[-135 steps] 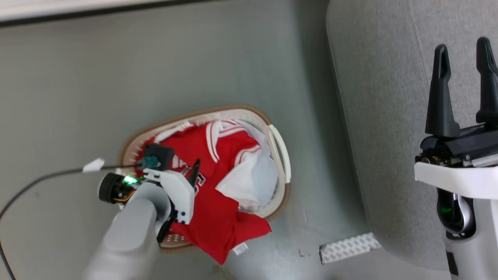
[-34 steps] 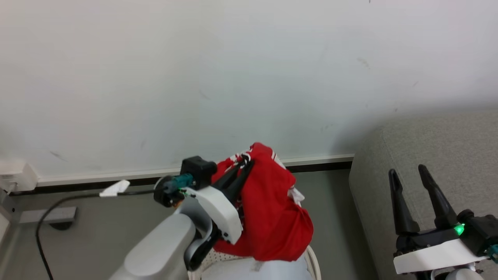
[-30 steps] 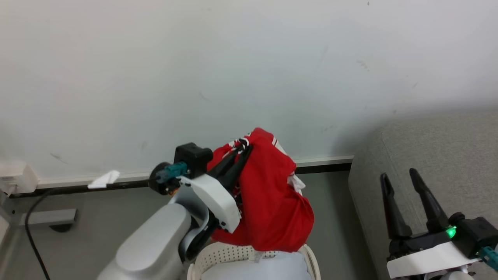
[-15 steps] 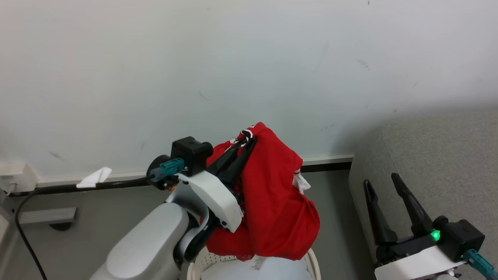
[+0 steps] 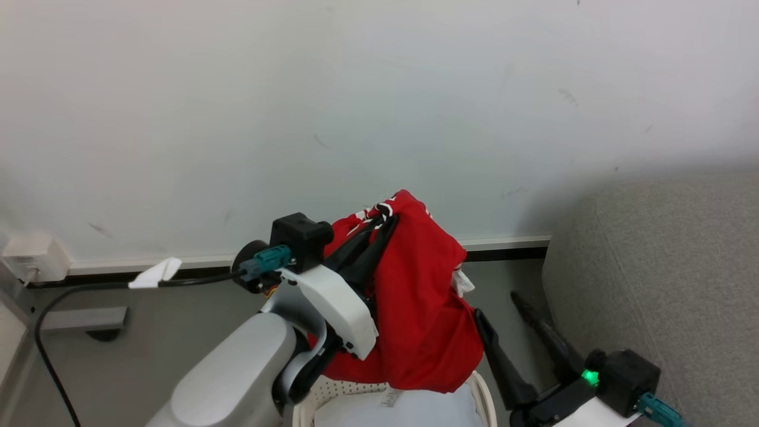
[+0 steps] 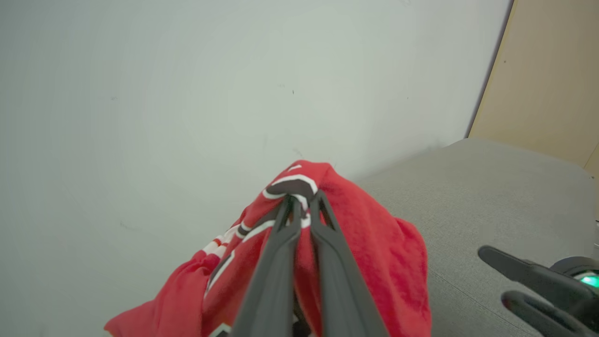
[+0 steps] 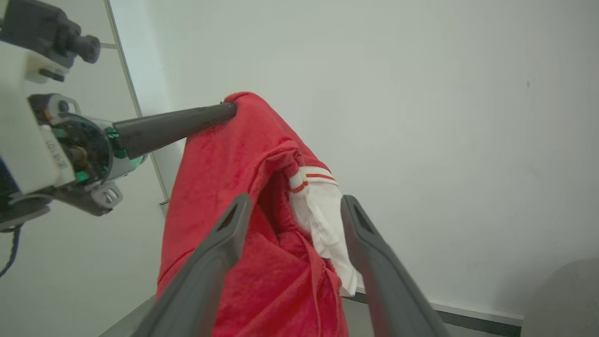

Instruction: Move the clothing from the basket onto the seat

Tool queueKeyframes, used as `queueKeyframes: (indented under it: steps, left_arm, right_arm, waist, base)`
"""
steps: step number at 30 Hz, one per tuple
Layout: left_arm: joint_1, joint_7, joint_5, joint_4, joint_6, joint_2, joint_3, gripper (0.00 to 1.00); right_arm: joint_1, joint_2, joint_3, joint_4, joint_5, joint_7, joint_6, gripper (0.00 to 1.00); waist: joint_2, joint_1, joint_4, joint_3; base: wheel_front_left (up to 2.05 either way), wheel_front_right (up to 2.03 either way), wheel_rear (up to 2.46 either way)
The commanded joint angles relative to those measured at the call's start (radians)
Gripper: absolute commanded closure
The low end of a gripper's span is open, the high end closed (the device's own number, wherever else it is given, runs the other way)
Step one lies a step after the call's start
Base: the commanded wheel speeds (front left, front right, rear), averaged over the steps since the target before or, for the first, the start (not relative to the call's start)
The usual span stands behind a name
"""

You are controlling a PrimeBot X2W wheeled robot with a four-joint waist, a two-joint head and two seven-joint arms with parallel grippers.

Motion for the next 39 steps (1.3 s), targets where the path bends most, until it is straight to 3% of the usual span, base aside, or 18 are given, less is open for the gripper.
queueKeyframes:
  steps: [1, 10, 25, 35, 37, 39]
  left_arm:
    - [-0.012, -0.002, 0.003, 0.003, -0.004, -0.006, 0.000, 1.00]
    - [-0.023, -0.002, 0.005, 0.035, -0.024, -0.049, -0.040, 1.00]
    - [-0.033, 0.014, -0.011, 0.058, -0.067, -0.129, -0.113, 1.00]
    - [-0.039, 0.017, -0.017, 0.082, -0.078, -0.152, -0.139, 1.00]
    - [-0.040, 0.015, -0.020, 0.088, -0.077, -0.151, -0.139, 1.00]
    - [-0.041, 0.013, -0.021, 0.095, -0.073, -0.146, -0.136, 1.00]
  right_arm:
    - [-0.022, -0.007, 0.026, 0.012, 0.020, 0.001, -0.002, 0.00]
    - [-0.143, 0.002, 0.183, 0.144, 0.097, 0.001, -0.002, 0.00]
    - [-0.255, 0.043, 0.158, 0.374, 0.114, 0.001, -0.002, 0.00]
    - [-0.356, 0.067, 0.217, 0.533, 0.176, 0.001, -0.003, 0.00]
    - [-0.364, 0.068, 0.216, 0.533, 0.174, 0.001, -0.003, 1.00]
    - [-0.357, 0.065, 0.221, 0.528, 0.176, 0.001, -0.003, 1.00]
  waist:
    - [0.0000, 0.0000, 0.008, 0.000]
    - [0.0000, 0.0000, 0.071, 0.002]
    - [0.0000, 0.0000, 0.223, 0.005]
    - [0.0000, 0.0000, 0.248, 0.009]
    - [0.0000, 0.0000, 0.245, 0.010]
    - [0.0000, 0.0000, 0.239, 0.009]
  base:
    - [0.00, 0.00, 0.00]
    - [0.00, 0.00, 0.00]
    - [0.00, 0.00, 0.00]
    - [0.00, 0.00, 0.00]
    - [0.00, 0.00, 0.00]
    - [0.00, 0.00, 0.00]
